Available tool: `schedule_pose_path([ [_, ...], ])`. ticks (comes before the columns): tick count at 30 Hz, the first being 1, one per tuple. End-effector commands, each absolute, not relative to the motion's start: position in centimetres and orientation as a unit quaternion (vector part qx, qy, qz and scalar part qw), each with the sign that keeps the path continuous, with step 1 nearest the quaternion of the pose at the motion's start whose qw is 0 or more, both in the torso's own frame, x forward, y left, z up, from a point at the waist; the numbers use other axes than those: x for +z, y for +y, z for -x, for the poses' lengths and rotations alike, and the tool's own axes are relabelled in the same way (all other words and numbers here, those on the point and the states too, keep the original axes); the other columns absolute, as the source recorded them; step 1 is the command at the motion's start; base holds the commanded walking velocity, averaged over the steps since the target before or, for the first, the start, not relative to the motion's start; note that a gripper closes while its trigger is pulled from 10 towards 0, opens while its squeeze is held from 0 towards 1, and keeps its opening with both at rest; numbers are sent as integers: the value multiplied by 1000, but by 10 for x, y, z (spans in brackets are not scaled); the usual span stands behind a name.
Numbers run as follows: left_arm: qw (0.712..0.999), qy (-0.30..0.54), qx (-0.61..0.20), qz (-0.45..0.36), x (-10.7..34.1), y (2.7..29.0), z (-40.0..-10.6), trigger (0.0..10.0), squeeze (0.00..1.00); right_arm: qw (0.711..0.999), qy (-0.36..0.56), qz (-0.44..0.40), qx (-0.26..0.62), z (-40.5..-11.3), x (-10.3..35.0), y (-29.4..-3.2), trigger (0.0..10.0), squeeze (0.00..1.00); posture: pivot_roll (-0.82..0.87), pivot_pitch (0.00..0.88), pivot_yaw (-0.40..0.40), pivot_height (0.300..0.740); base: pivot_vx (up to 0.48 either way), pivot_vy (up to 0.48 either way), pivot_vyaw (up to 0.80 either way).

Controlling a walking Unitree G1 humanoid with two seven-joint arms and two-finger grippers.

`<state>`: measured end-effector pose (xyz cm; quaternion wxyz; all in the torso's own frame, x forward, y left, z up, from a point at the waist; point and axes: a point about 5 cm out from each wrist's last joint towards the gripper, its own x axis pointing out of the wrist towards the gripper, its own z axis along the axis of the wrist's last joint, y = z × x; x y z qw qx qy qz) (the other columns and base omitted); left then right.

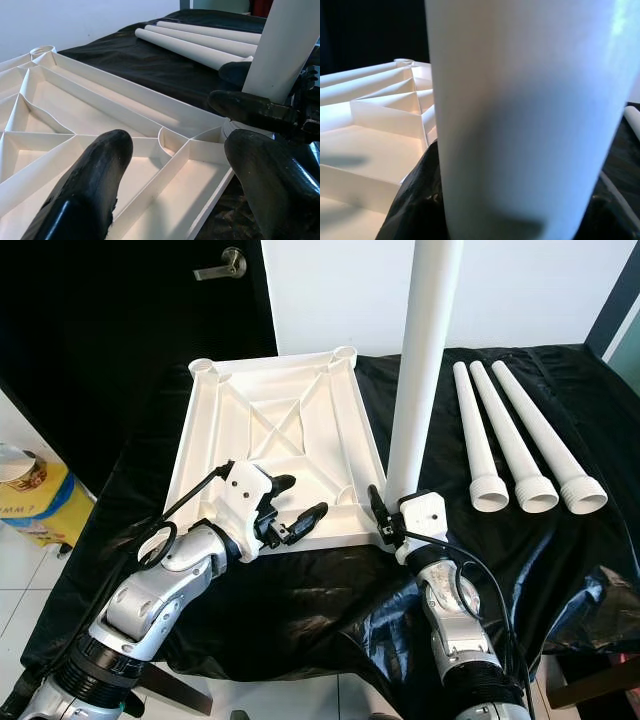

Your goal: Building children table

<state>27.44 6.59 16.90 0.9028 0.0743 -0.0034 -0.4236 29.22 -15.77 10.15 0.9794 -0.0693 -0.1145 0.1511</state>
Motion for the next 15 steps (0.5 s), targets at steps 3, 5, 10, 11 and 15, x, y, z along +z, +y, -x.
schedule_pose_path([
  [3,875,2,-478,-78,171,63,-268,10000,0,988,-14,18,149,-286,68,-154,10000,0,2,55,54,740,0,0,0],
  [5,875,2,-478,-78,171,63,-268,10000,0,990,-9,16,143,-287,68,-155,10000,0,1,55,55,740,0,0,0],
  [10,875,2,-478,-78,172,62,-268,10000,0,992,-2,0,128,-290,66,-153,10000,0,-1,56,56,740,0,0,0],
  [11,875,2,-478,-78,172,62,-268,10000,0,992,-2,0,128,-290,66,-153,10000,0,-1,56,56,740,0,0,0],
  [15,874,2,-479,-79,172,62,-269,10000,0,992,-1,-10,124,-289,65,-151,10000,0,-2,55,59,740,0,0,0],
])
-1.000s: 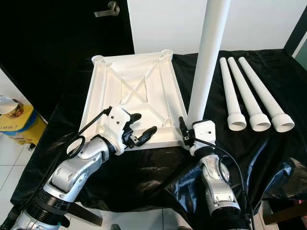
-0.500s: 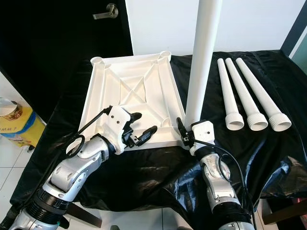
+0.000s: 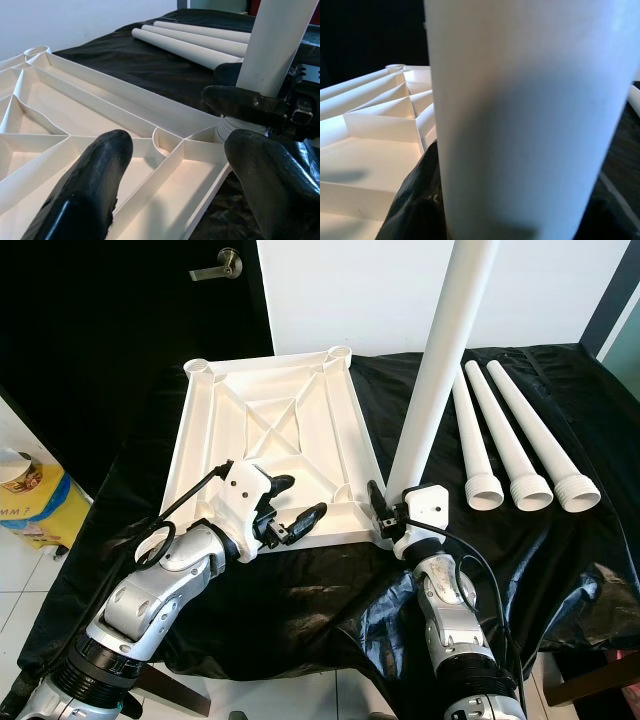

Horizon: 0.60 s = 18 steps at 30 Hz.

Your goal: Building children table

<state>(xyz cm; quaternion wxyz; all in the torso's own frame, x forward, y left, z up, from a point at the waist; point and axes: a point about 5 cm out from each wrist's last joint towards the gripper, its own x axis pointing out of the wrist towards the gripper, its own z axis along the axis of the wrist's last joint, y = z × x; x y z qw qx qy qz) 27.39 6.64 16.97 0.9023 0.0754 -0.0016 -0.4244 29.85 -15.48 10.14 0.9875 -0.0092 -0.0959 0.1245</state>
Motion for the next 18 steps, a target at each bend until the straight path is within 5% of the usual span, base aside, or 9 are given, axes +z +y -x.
schedule_pose_path([
  [1,874,2,-480,-79,172,62,-269,10000,0,992,0,-13,122,-288,65,-150,10000,0,-1,55,60,740,0,0,0],
  [8,874,1,-479,-81,173,63,-269,10000,0,996,-4,-13,90,-287,66,-151,10000,0,-1,56,59,740,0,0,0],
  [13,874,-1,-478,-82,173,62,-269,10000,0,999,-11,-13,29,-285,69,-150,10000,0,-1,51,55,740,0,0,0],
  [15,874,-2,-479,-81,173,61,-269,10000,0,998,-21,-2,-66,-283,73,-151,10000,0,2,45,49,740,0,0,0],
  [18,874,-3,-479,-81,173,61,-268,10000,0,997,-28,-13,-68,-283,78,-142,10000,0,4,41,46,740,0,0,0],
])
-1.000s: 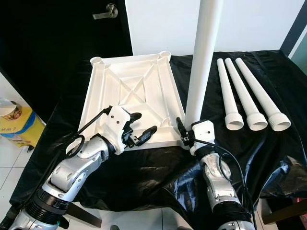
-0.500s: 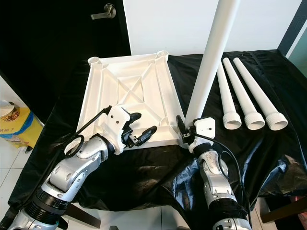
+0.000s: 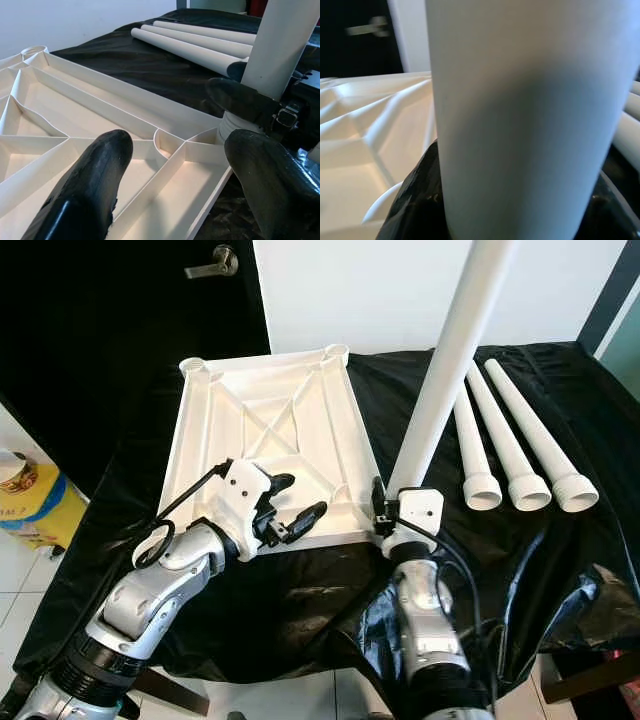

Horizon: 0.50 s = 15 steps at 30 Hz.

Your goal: Building children table

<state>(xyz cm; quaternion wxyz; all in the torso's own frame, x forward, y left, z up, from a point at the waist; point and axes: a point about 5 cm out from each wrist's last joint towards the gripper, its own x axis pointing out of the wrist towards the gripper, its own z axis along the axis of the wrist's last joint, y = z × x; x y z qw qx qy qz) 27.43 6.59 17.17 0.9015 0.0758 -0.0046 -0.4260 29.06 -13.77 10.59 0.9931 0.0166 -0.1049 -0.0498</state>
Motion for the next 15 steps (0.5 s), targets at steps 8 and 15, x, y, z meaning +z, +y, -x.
schedule_pose_path([
  [8,874,-5,-479,-81,173,60,-268,10000,0,998,-27,-20,-59,-281,77,-138,10000,0,11,29,38,740,0,0,0],
  [15,875,-5,-477,-83,173,61,-269,10000,0,998,-32,-14,-59,-280,79,-135,10000,0,15,15,39,740,0,0,0],
])
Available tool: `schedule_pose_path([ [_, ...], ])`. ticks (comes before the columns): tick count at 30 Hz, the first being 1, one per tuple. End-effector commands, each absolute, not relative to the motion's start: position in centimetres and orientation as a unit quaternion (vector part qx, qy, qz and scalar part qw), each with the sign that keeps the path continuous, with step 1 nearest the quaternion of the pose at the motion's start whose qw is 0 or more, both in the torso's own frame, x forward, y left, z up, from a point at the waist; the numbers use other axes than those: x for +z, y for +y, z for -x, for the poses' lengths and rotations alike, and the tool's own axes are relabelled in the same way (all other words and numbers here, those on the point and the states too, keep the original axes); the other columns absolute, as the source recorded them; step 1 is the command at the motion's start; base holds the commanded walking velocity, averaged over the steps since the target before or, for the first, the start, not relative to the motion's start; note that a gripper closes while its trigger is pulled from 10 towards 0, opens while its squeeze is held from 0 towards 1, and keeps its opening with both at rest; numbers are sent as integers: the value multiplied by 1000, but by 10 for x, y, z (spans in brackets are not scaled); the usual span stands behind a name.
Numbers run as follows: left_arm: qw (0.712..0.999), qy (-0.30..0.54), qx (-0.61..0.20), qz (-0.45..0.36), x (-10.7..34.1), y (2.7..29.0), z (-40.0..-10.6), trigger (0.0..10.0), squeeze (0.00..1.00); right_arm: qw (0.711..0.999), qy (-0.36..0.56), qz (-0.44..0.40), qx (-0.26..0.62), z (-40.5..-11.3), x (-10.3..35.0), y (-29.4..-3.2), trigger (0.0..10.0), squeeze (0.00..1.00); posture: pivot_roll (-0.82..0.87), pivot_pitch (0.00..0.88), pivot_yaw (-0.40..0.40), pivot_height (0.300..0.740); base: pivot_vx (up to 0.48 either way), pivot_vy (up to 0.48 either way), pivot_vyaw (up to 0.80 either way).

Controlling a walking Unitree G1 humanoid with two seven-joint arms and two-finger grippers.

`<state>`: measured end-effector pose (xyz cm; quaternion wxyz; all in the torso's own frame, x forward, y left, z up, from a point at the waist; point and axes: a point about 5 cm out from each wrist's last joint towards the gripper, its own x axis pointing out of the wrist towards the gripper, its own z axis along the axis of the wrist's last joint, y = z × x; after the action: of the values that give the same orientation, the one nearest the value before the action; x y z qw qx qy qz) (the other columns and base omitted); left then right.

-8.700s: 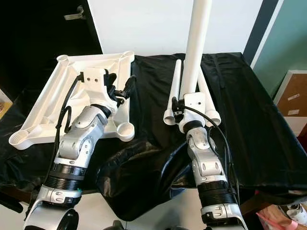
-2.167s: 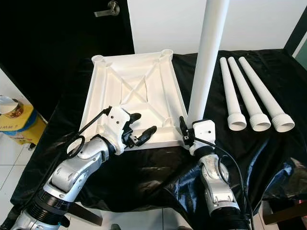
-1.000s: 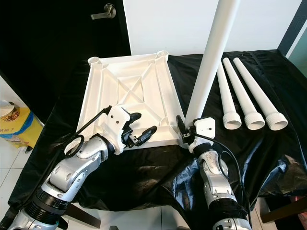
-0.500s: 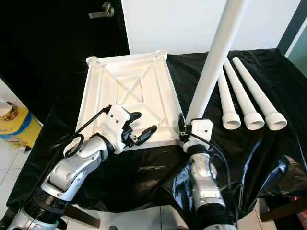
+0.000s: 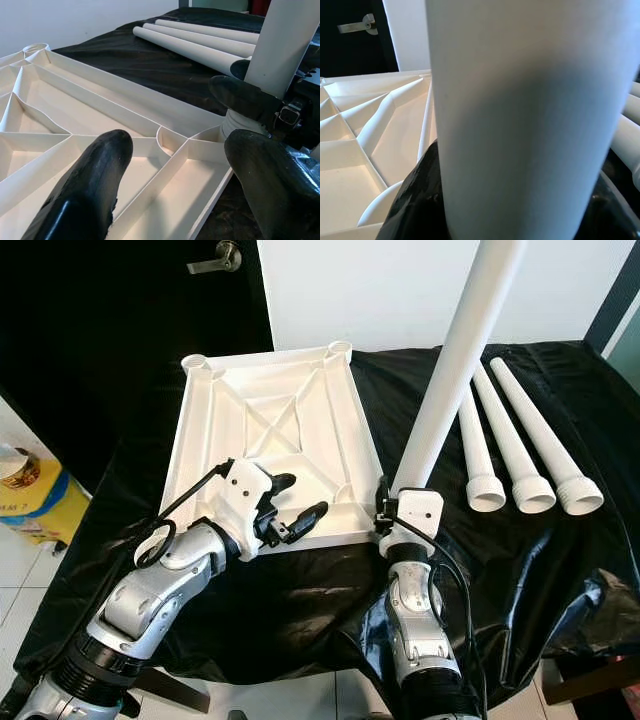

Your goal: Building children table

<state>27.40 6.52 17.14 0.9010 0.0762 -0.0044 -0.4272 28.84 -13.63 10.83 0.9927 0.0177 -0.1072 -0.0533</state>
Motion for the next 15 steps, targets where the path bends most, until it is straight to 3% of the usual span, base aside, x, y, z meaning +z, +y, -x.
schedule_pose_path([
  [1,875,-5,-477,-83,173,61,-269,10000,0,998,-32,-14,-59,-280,79,-135,10000,0,15,15,39,740,0,0,0],
  [5,875,-6,-477,-84,173,62,-269,10000,0,998,-35,-12,-57,-280,81,-134,10000,0,15,12,39,740,0,0,0],
  [6,875,-6,-477,-85,173,62,-269,10000,0,998,-41,-10,-51,-280,82,-134,10000,416,14,12,40,740,0,0,0],
  [7,875,-6,-477,-85,173,62,-269,10000,0,998,-41,-10,-51,-280,82,-134,10000,416,14,12,40,740,0,0,0],
  [8,875,-6,-477,-85,173,62,-269,10000,0,998,-50,-12,-39,-279,84,-134,10000,1000,13,14,41,740,0,0,0],
  [15,874,-6,-479,-84,172,61,-269,10000,0,996,-90,-4,7,-278,95,-140,10000,1000,7,15,41,740,0,0,0],
])
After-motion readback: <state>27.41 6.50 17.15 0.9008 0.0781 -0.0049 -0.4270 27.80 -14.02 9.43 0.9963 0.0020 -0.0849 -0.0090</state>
